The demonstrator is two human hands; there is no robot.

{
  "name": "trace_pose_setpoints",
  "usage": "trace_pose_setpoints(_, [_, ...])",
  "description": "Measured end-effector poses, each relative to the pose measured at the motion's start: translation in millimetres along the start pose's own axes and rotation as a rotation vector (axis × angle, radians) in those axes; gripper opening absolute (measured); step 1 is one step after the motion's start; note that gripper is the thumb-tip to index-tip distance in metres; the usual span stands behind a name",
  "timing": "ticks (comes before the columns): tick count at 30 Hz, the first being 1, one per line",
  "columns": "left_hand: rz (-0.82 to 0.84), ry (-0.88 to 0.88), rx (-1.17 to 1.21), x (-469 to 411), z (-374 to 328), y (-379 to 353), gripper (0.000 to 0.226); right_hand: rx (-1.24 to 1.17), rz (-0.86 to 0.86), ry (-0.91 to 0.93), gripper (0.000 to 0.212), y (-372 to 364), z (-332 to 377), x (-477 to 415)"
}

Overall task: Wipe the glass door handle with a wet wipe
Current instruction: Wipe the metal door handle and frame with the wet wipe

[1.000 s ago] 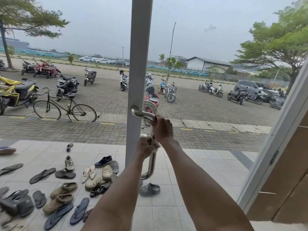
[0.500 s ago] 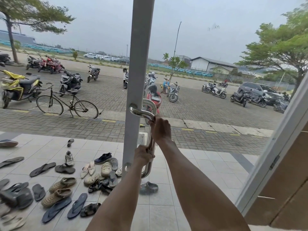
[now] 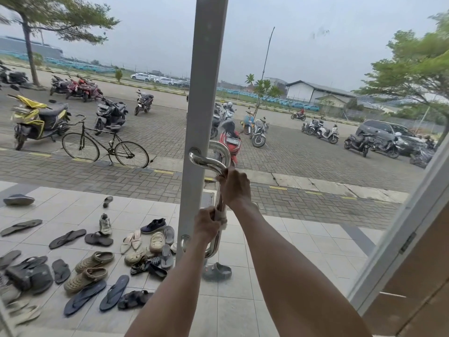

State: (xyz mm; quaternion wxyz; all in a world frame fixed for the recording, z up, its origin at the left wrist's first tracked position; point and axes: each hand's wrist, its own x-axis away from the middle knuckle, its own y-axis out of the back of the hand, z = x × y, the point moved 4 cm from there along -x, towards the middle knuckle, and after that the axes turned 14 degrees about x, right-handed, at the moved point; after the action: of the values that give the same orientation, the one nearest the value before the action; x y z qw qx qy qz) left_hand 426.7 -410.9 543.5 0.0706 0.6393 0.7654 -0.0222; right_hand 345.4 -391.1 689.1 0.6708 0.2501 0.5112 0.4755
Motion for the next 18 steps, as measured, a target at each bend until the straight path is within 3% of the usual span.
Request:
trace_pose_setpoints(9, [0.034, 0.035, -0.086, 10.9, 41.5, -4.3, 0.016, -0.034, -0.023, -0.013, 0.020, -13.1, -8.1, -5.5])
trace_pose_setpoints(15, [0.013, 0.065, -0.198, 5.2, 105.8, -10.5, 0.015, -0.046, -0.055, -0.039, 0.020, -15.0, -10.0, -4.4])
trace_pose_setpoints(18, [0.005, 0.076, -0.148, 16.0, 90.7, -9.3, 0.015, -0.038, -0.054, -0.045, 0.021, -14.7, -8.8, -3.7])
